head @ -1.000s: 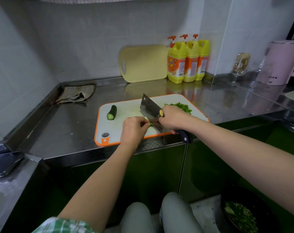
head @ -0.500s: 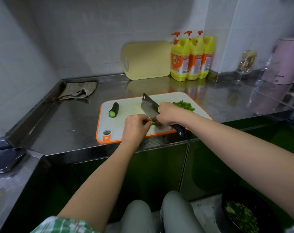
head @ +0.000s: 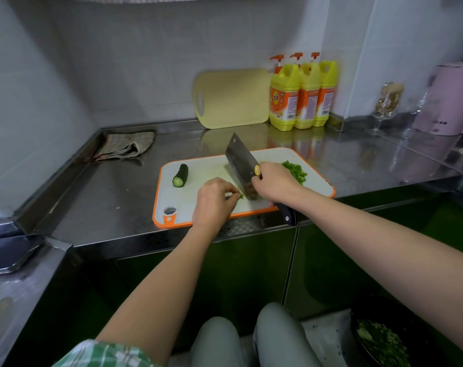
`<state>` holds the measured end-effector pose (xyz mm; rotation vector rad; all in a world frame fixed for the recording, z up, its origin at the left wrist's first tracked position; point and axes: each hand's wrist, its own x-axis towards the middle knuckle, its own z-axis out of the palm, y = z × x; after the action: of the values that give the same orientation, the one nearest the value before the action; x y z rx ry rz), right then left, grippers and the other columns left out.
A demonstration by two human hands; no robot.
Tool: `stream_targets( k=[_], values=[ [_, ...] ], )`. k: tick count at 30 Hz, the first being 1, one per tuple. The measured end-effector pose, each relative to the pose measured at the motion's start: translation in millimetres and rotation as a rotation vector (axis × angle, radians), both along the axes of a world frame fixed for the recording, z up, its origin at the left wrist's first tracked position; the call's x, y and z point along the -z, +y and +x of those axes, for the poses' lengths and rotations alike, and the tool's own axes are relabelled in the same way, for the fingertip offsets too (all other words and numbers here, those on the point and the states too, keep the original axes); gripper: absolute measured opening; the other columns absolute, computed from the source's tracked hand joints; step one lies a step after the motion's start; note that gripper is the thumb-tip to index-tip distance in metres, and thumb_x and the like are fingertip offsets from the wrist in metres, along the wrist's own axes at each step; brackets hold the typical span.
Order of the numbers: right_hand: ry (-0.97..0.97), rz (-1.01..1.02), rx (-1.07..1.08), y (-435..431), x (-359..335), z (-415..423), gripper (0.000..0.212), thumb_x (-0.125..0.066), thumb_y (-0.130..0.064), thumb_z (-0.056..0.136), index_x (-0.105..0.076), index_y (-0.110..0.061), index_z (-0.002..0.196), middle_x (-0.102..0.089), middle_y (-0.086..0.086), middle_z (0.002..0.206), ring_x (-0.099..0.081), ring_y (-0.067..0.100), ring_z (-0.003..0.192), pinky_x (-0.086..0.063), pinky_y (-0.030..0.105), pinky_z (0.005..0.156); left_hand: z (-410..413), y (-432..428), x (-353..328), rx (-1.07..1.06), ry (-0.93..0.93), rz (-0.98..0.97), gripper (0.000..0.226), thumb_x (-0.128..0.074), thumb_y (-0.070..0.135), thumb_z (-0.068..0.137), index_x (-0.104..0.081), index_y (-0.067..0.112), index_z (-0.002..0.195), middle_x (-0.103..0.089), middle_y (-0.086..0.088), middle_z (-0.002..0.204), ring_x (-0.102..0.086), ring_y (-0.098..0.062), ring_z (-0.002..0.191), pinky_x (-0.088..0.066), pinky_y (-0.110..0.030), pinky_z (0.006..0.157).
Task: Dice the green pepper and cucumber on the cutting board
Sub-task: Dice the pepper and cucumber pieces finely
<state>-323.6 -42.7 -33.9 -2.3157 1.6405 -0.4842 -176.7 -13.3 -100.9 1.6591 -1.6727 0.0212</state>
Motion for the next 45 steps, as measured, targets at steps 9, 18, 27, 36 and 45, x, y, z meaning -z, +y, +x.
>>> stream_targets(
  k=[9, 18, 27, 36, 45],
  values=[
    [0.066, 0.005, -0.038, 9.5, 0.4, -3.5, 0.022, -0.043, -0.017, 0.093, -0.038, -0.017, 0.072, -0.053, 0.006, 0.068, -0.051, 0.021, 0.050, -0.048, 0.032, 0.061, -0.7, 0.2, 1.9, -0.035, -0.018, -0.011, 0.011, -0.070, 0.023, 0.086, -0.078, 0.017, 0.091, -0.071, -0.002, 0.086, -0.058, -0.015, 0.085, -0.047, -0.030, 0.073],
    [0.096, 0.015, -0.059, 16.7, -5.1, -0.3, 0.009, -0.042, -0.016, 0.095, -0.047, -0.011, 0.089, -0.058, 0.009, 0.079, -0.057, 0.020, 0.045, -0.052, 0.032, 0.059, -1.5, -1.6, 3.3, -0.067, -0.046, -0.016, 0.014, -0.069, 0.026, 0.087, -0.078, 0.017, 0.093, -0.072, -0.001, 0.088, -0.056, -0.013, 0.086, -0.036, -0.023, 0.071],
    [0.203, 0.139, -0.068, 22.5, -19.9, 3.9, 0.013, -0.043, -0.011, 0.096, -0.050, -0.002, 0.091, -0.056, 0.011, 0.067, -0.055, 0.018, 0.042, -0.039, 0.024, 0.040, -2.0, -2.7, 2.3, -0.075, -0.035, -0.007, 0.015, -0.069, 0.026, 0.088, -0.077, 0.019, 0.097, -0.071, 0.000, 0.093, -0.048, -0.007, 0.085, -0.033, -0.020, 0.073],
    [0.209, 0.153, -0.062, 11.5, -18.2, 19.4, 0.011, -0.050, -0.005, 0.092, -0.057, 0.002, 0.095, -0.060, 0.016, 0.074, -0.058, 0.024, 0.051, -0.048, 0.030, 0.047, -0.4, -5.0, 4.0, -0.068, -0.027, -0.005, 0.014, -0.070, 0.026, 0.086, -0.077, 0.020, 0.096, -0.070, -0.001, 0.093, -0.054, -0.012, 0.090, -0.035, -0.020, 0.073],
    [0.070, 0.037, 0.038, -8.4, 0.4, 31.7, 0.009, -0.047, -0.014, 0.097, -0.050, -0.007, 0.092, -0.060, 0.010, 0.079, -0.062, 0.025, 0.055, -0.047, 0.027, 0.049, -0.8, -3.0, -0.9, -0.052, -0.086, 0.005, 0.013, -0.068, 0.024, 0.088, -0.076, 0.018, 0.096, -0.070, -0.001, 0.095, -0.052, -0.015, 0.097, -0.033, -0.022, 0.074]
  ],
)
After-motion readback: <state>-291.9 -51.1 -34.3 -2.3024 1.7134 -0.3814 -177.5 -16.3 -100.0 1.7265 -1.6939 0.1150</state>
